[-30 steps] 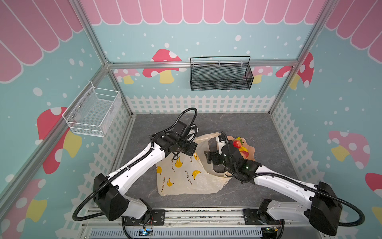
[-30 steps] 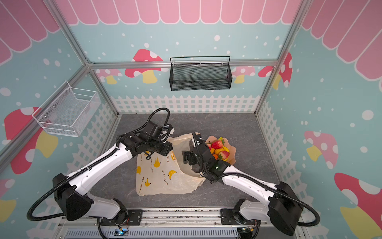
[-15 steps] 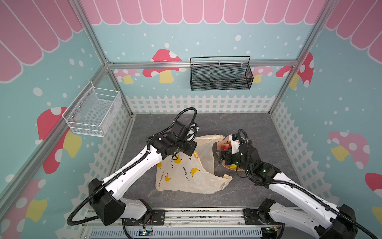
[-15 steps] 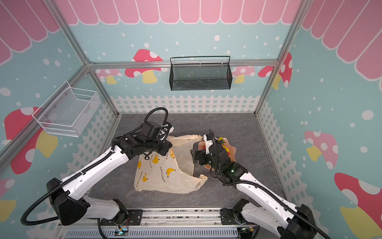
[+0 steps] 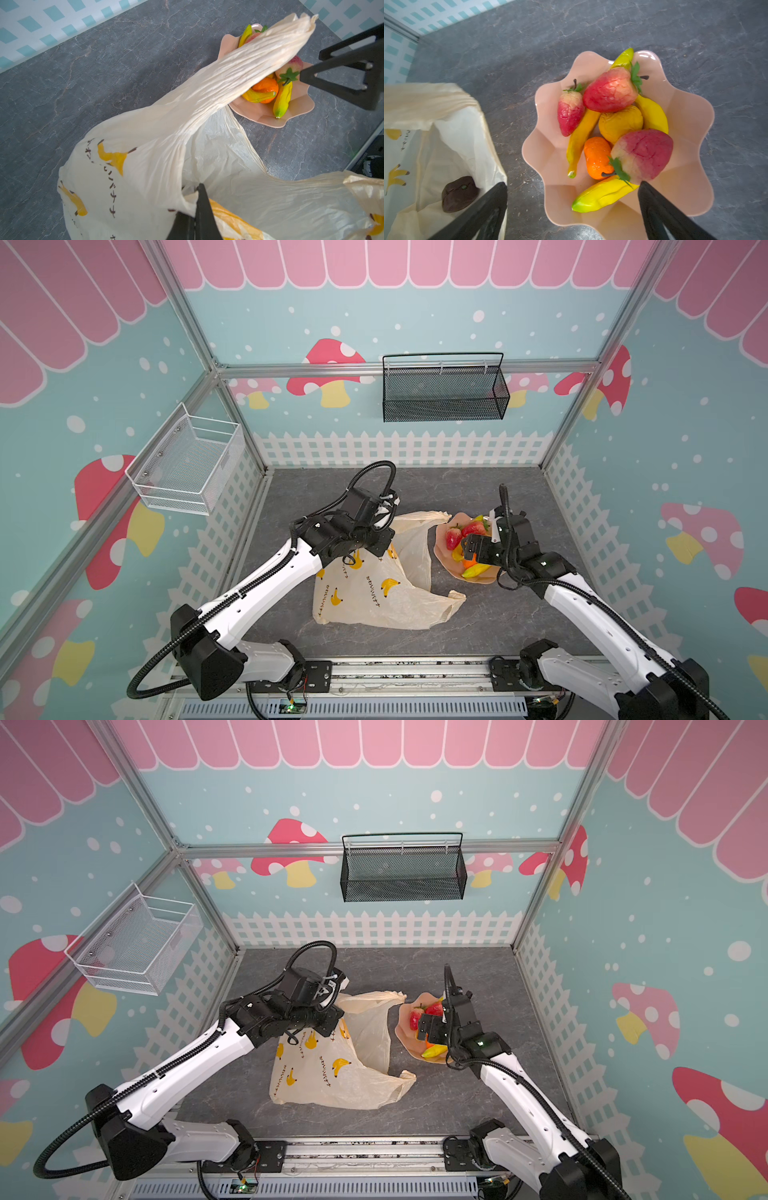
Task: Place the fruits into the plastic bag
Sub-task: Pick up the fruit from the plate.
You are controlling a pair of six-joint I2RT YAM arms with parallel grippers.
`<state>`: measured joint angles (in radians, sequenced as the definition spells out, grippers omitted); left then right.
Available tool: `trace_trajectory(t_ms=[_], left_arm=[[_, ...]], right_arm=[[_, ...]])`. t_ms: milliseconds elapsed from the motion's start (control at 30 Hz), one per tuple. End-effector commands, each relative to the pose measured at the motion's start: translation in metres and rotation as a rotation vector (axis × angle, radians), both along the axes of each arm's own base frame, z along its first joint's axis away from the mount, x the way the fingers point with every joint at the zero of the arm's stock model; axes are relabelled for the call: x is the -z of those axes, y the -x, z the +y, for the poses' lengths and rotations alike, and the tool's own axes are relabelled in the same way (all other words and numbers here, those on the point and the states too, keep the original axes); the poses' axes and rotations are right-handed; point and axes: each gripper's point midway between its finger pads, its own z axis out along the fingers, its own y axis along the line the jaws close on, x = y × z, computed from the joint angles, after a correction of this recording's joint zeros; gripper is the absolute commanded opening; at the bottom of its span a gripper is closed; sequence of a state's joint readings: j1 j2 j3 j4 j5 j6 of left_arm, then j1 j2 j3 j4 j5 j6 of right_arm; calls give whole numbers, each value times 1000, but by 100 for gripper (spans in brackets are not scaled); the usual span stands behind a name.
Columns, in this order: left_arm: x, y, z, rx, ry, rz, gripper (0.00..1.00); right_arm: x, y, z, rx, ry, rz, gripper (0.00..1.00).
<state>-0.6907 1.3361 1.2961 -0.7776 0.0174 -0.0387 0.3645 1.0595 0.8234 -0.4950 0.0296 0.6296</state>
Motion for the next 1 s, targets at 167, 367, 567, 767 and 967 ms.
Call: trace_trajectory(t_ms=[167, 367, 567, 767, 967], left_arm=[[-5, 4, 0, -13, 16, -64, 0], [-7, 8, -2, 2, 37, -73, 0], [-10, 11, -4, 7, 53, -77, 0], [-12, 11, -5, 12, 62, -80, 0], [-10, 12, -6, 15, 63, -76, 0]], right_arm=[[30, -6, -24, 37, 9, 148, 98], [40, -17, -29, 61, -38, 176, 97], [51, -22, -37, 96, -61, 188, 96], [60, -27, -46, 136, -77, 200, 95], [71, -31, -48, 150, -84, 222, 93]])
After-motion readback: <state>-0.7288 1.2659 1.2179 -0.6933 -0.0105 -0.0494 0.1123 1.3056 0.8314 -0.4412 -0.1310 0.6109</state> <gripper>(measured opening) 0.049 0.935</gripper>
